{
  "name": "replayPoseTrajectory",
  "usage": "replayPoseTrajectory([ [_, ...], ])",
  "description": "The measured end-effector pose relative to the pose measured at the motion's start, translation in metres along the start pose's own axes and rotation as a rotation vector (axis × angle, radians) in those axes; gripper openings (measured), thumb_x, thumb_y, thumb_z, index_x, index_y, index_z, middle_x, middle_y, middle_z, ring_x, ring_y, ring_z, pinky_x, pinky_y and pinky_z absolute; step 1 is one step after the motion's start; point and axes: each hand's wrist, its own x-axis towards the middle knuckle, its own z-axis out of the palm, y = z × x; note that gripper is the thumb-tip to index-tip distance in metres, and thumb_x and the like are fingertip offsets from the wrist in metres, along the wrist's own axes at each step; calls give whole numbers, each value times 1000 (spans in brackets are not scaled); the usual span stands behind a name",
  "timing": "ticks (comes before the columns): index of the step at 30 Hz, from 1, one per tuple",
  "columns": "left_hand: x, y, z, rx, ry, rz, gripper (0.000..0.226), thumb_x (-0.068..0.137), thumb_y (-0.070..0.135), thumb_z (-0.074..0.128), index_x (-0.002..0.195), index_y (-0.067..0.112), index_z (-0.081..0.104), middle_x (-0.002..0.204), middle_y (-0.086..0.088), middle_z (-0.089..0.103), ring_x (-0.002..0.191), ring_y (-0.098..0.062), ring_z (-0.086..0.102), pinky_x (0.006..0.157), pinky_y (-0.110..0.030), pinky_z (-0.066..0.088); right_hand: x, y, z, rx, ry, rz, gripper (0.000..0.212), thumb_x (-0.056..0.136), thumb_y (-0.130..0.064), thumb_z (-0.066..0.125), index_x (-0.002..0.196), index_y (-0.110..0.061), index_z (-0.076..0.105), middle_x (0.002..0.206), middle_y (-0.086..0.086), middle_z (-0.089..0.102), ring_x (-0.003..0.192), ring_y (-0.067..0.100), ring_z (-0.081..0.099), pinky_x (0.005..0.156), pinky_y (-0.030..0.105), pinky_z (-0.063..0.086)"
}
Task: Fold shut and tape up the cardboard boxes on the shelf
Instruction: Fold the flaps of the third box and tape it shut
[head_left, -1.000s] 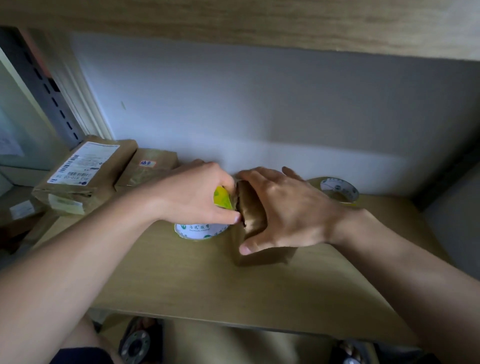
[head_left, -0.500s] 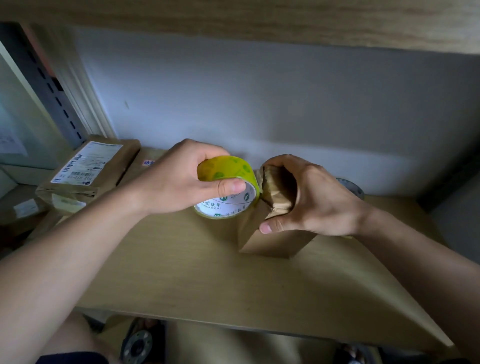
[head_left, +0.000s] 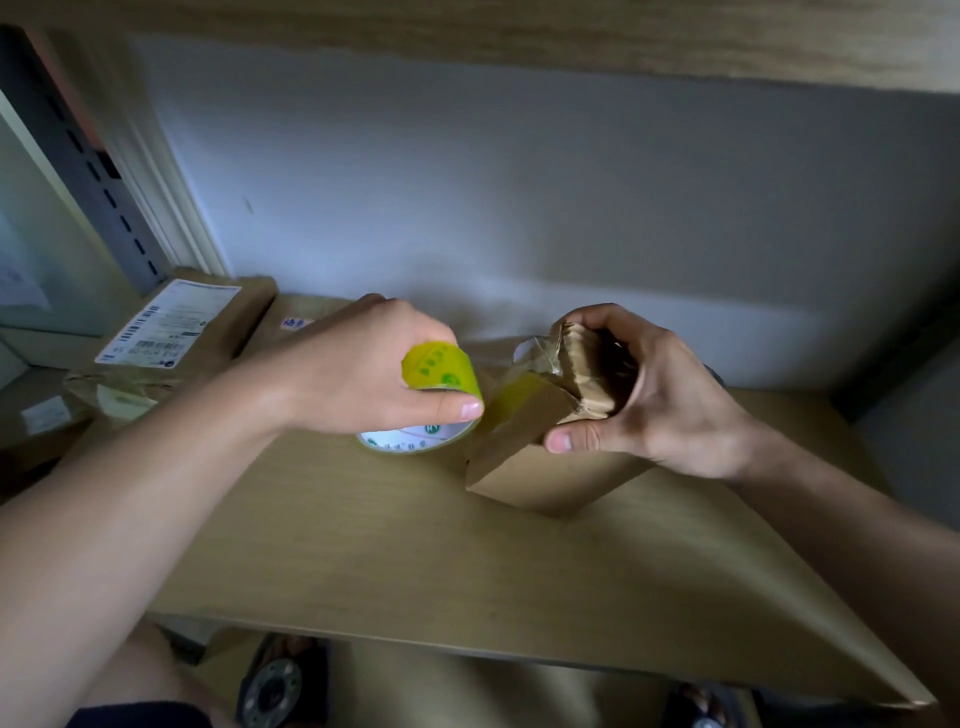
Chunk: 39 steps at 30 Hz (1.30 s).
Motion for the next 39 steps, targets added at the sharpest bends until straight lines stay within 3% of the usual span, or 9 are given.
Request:
replayPoseTrajectory([
  [4,0,-2,2,-68,-18,6,50,73,75,61,105,37,57,88,6,71,85,-15,67,77,-48,55,-2,3,1,82,17,-34,82,54,-34,98,124,-17,59,102,-9,70,92,6,69,82,15,48],
  [7,-4,-3,0,-177,37,50,39,79,59,71,105,34,56,90,5,72,85,-19,68,76,-49,55,-4,6,-1,102,25,-42,82,54,-33,98,124,-17,58,105,-3,70,94,11,69,84,19,50],
  [13,1,1,-8,204,-106,-74,35,73,71,69,93,43,63,81,17,69,79,0,62,74,-37,55,-6,6,3,85,44,-58,81,54,-36,99,123,-18,59,106,-3,70,95,8,68,85,16,48],
  [19,6,3,-9,304,-336,-198,43,69,67,70,85,27,68,73,7,71,73,-13,68,68,-41,59,-5,3,12,143,72,-89,80,57,-38,97,123,-15,59,111,1,72,103,20,70,93,30,54],
  [23,8,4,-1,501,-530,-374,42,70,57,75,92,22,68,67,6,61,65,-19,58,58,-30,42,-4,0,18,147,62,-74,79,58,-38,98,123,-15,59,103,-10,68,99,12,68,89,21,50],
  [27,3,-11,0,428,-390,-250,45,63,70,73,90,39,54,77,10,65,75,-10,63,65,-34,53,-6,3,18,179,59,-39,79,58,-37,96,124,-15,57,106,1,70,100,19,69,90,25,52],
  [31,-1,-28,4,155,-271,-133,45,64,67,78,97,47,55,95,20,67,89,-1,62,79,-42,55,-7,13,11,211,66,-16,85,58,-42,98,126,-14,56,120,21,68,113,37,67,101,56,51],
  [35,-6,-35,6,-102,-136,-70,39,76,50,87,106,40,63,104,21,70,99,-2,65,85,-33,54,-9,15,6,225,109,4,89,55,-57,95,123,-14,58,109,29,63,102,45,64,95,52,54],
  [39,-6,-38,5,-226,-8,-28,46,74,65,77,107,35,71,106,19,73,104,-5,68,90,-32,54,-10,19,5,263,94,27,90,55,-56,95,122,-11,56,108,32,61,100,49,61,93,55,52],
])
